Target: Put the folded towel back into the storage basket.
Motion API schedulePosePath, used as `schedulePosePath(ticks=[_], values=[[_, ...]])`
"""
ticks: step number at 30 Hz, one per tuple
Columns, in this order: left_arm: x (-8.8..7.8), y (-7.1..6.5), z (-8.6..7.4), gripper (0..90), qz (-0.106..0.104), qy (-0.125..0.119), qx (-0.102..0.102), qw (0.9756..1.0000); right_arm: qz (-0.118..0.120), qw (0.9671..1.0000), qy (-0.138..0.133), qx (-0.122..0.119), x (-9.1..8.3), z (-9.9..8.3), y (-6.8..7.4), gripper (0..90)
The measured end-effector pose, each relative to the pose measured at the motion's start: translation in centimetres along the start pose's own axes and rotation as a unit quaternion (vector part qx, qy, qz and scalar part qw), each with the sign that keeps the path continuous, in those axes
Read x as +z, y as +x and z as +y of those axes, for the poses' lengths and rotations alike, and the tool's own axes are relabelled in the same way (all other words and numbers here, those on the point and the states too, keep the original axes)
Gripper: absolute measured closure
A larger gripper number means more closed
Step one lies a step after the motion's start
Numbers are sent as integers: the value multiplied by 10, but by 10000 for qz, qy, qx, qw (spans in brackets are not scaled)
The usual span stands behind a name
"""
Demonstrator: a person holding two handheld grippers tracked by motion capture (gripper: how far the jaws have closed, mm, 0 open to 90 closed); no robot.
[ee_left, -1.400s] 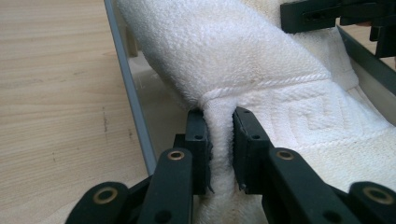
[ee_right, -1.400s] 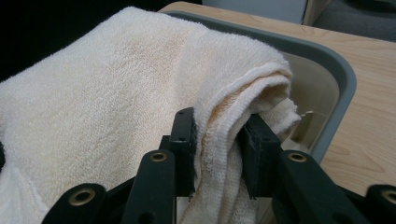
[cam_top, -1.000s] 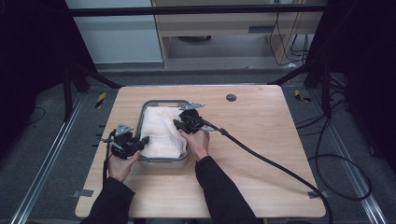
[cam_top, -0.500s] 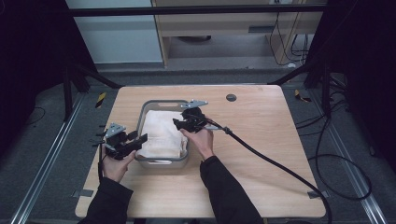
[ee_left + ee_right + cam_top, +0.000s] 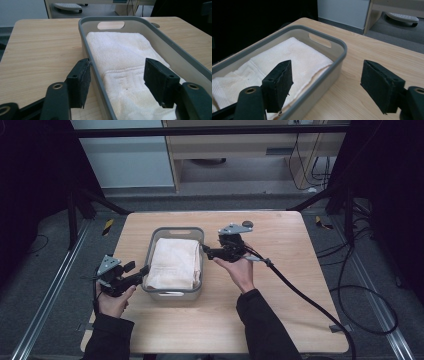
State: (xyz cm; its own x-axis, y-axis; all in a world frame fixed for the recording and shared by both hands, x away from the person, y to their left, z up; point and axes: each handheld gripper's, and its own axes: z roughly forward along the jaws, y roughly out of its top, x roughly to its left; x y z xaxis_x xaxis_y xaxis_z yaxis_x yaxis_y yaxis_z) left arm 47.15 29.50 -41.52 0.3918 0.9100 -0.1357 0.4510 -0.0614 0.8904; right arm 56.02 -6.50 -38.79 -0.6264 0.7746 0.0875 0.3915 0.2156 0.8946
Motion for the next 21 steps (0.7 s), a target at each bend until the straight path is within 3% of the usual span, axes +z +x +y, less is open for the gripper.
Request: schedulePosePath(ticks=[6,11,21], values=[[-11,7,-11,337,83,-64,2,9999,-84,9999,-71,98,-30,-19,-16,180],[-20,16,-22,306,144,-119,-41,9998,-253,9996,-17,147,-56,-45,-33,146],[-24,26,-43,239,230,-3,194,9995,-430,9984,-49,372,-102,-88,-62,124]])
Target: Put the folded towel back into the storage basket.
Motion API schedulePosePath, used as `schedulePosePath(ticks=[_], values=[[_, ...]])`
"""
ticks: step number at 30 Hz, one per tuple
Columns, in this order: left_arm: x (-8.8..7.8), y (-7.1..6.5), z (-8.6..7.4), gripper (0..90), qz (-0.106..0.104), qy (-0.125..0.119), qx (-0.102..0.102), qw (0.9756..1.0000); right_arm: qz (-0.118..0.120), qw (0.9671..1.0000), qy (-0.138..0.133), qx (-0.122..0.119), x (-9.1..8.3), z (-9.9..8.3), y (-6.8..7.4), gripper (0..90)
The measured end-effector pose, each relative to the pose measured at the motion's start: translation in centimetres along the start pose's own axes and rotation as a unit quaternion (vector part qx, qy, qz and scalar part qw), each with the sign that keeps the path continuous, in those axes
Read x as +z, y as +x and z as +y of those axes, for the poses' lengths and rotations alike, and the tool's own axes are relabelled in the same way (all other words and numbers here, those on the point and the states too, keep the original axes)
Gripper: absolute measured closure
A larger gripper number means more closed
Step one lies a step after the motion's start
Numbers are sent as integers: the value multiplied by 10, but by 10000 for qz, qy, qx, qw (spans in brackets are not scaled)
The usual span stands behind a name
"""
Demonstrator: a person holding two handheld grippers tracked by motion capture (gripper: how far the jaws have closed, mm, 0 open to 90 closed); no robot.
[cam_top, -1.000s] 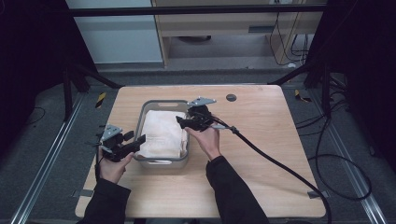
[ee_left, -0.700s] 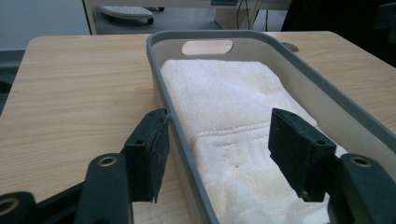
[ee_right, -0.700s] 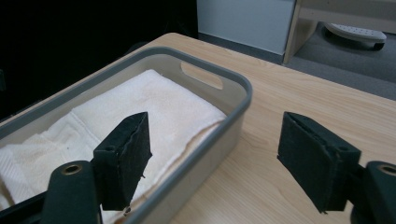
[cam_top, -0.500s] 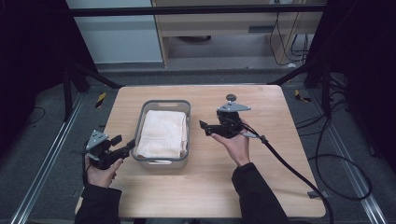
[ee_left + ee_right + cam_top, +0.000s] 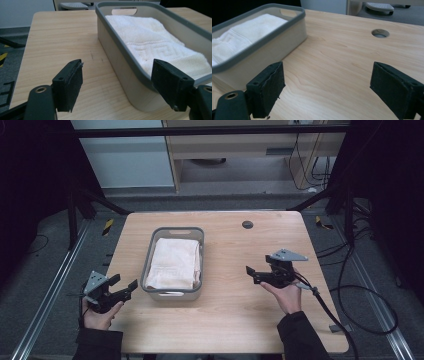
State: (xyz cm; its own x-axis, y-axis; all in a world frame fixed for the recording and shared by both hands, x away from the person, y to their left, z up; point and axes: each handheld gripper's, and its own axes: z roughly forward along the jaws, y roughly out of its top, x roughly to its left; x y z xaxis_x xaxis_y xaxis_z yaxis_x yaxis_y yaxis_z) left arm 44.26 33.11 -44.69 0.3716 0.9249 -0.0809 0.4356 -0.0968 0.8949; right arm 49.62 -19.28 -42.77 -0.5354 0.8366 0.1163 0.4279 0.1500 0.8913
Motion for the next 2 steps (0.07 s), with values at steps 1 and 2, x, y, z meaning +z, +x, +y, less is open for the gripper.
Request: schedulePosePath(ticks=[1,2], values=[[0,1,-2,236,21,42,19,10000,-29,10000,-5,10,-4,-4,-4,124],[1,3,-4,232,44,72,32,10000,-54,10000,23,21,-8,-9,-7,124]])
